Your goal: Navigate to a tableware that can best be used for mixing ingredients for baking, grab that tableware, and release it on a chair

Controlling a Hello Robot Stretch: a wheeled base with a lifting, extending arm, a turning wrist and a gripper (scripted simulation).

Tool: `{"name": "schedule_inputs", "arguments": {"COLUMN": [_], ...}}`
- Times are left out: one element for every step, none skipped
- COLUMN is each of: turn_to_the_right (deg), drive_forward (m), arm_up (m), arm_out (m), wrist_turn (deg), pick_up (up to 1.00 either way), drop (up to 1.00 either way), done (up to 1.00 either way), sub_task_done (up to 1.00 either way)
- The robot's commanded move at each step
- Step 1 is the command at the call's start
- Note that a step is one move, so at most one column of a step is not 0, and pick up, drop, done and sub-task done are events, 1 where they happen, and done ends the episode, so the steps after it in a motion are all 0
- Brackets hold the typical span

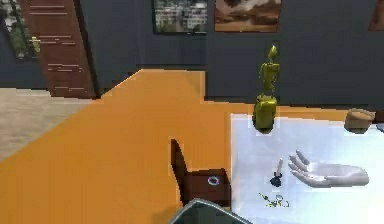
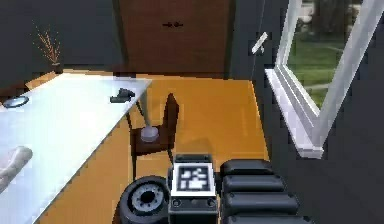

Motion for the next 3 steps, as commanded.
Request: {"name": "schedule_inputs", "arguments": {"turn_to_the_right": [45.0, 39.0, 0.0], "drive_forward": [0.00, 0.00, 0.20], "arm_up": [0.00, 0.00, 0.00], "arm_out": [0.00, 0.00, 0.00], "wrist_turn": [0.0, 0.0, 0.0], "pick_up": [0.00, 0.00, 0.00], "drop": [0.00, 0.00, 0.00], "done": [0.00, 0.00, 0.00], "sub_task_done": [0.00, 0.00, 0.00]}}
